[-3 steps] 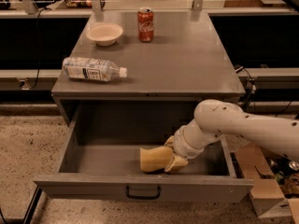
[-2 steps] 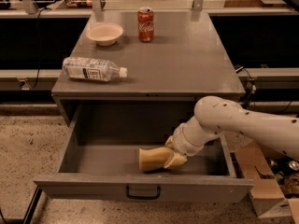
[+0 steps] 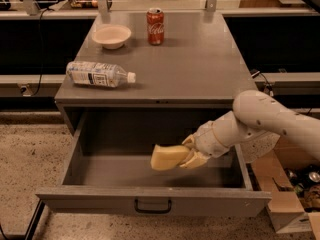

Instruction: Pick sponge from top drawer and place on counter

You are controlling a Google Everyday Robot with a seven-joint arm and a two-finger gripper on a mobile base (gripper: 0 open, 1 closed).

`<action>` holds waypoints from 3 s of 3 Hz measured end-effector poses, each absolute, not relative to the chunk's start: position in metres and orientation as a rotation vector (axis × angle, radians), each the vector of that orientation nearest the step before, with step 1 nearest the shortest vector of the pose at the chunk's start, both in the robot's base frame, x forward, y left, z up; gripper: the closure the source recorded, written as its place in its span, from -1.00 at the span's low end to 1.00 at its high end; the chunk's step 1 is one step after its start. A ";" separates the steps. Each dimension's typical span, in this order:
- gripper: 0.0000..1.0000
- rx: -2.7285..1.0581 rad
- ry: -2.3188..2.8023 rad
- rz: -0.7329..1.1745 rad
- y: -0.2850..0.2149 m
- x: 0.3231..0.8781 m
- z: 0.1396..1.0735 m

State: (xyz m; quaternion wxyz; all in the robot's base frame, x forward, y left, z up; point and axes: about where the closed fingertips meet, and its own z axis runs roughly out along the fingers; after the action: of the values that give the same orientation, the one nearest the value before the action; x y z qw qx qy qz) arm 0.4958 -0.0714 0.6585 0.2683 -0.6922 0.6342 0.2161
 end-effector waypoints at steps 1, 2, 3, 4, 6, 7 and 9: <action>1.00 -1.831 1.643 0.598 -0.091 0.495 0.704; 1.00 -1.853 1.656 0.520 -0.114 0.504 0.750; 1.00 -1.896 1.729 0.373 -0.137 0.523 0.793; 1.00 -1.950 1.831 0.175 -0.161 0.555 0.835; 1.00 -1.928 1.947 -0.028 -0.194 0.621 0.895; 1.00 -1.846 1.964 -0.064 -0.194 0.651 0.906; 0.65 -1.709 1.897 -0.175 -0.168 0.717 0.907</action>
Offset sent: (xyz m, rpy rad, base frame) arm 0.0254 -0.0839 0.1533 -0.0970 -0.1111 -0.0460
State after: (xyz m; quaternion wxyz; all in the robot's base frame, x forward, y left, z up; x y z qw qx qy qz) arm 0.7167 -0.1684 0.9071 0.2874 -0.6396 0.7100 -0.0655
